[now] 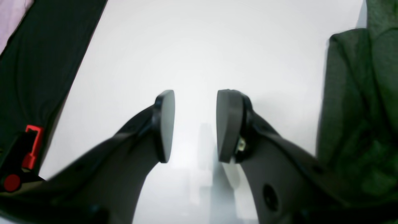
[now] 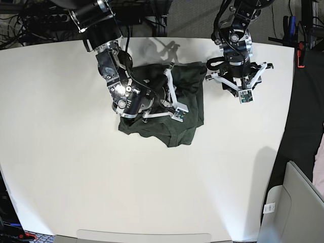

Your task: Fold the T-shirt properly

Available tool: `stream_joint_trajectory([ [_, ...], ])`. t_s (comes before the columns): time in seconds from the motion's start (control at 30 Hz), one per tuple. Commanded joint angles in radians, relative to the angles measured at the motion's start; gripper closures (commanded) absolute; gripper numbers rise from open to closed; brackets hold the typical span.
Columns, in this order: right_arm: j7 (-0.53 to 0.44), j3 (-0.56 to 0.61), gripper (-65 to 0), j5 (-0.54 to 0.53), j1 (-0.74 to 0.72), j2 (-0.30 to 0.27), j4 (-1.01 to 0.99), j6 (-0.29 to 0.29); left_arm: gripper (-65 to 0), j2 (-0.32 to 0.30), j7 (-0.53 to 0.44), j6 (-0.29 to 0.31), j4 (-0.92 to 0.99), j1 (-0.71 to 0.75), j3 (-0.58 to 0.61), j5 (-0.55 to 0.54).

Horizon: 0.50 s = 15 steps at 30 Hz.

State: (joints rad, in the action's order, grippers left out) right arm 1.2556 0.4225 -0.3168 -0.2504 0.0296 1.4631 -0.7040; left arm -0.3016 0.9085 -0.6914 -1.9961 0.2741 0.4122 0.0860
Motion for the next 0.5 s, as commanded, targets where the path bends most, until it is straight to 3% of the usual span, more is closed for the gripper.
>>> stream_joint_trajectory([
  [0.0,0.022,0.002,-6.2,0.077,-0.010,-0.018,-0.020,0.006,-20.2,-0.005,-0.024,-0.007,-0.016,-0.009,-0.003,0.019],
  [0.17,-0.027,-0.029,-6.1,0.117,-0.027,-0.093,-0.032,0.006,-20.2,-0.003,-0.024,-0.007,-0.015,-0.011,-0.002,0.019],
  [0.3,-0.027,-0.130,-6.1,0.117,-0.040,-0.121,-0.048,0.006,-20.2,-0.003,-0.025,-0.007,-0.015,-0.011,-0.003,0.019],
  [0.47,-0.049,-0.158,-6.1,0.117,-0.103,-0.173,-0.095,0.006,-20.2,-0.003,-0.025,-0.007,-0.015,-0.012,-0.003,0.019],
])
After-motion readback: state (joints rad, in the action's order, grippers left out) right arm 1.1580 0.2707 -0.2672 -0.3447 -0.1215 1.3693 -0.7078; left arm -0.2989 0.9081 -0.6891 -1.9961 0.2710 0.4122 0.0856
